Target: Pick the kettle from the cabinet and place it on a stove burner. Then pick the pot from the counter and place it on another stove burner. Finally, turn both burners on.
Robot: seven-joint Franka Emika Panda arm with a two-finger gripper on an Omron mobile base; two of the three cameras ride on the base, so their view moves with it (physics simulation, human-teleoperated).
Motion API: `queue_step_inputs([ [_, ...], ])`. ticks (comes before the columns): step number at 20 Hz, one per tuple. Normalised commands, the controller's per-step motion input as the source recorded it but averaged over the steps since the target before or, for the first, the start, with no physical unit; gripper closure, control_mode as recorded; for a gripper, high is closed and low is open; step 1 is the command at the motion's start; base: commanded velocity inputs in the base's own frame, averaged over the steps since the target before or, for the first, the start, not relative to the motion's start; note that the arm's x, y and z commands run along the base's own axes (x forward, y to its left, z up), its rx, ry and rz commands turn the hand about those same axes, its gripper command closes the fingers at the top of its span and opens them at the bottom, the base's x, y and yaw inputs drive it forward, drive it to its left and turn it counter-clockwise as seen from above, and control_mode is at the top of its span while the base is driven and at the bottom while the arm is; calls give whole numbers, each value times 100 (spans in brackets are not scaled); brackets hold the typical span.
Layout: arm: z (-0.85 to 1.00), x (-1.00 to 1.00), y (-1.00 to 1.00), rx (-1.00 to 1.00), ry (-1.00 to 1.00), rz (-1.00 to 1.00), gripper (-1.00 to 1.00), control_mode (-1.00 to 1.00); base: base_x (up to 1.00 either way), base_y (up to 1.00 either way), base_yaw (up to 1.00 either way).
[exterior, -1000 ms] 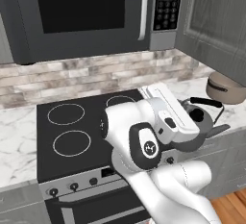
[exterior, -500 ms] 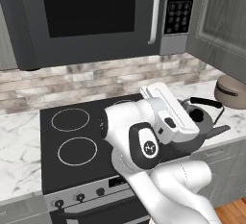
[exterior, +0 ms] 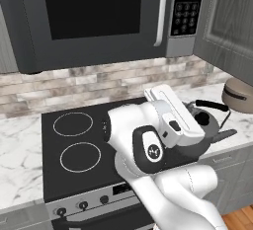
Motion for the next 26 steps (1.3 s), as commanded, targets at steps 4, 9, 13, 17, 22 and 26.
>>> queue_step_inputs([
  [4, 0, 0, 0, 0, 0, 0, 100, 100, 45, 29, 0],
  [9, 0, 29, 16, 0, 0, 0, 100, -100, 8, 5, 0],
  [13, 0, 46, 14, 0, 3, 0, 100, -100, 0, 0, 0],
  [17, -3, 44, 6, 0, 1, 0, 100, -100, 0, 0, 0],
  [22, -9, 42, 0, 0, 0, 0, 100, -100, 0, 0, 0],
  [26, -14, 44, 0, 0, 0, 0, 100, -100, 0, 0, 0],
])
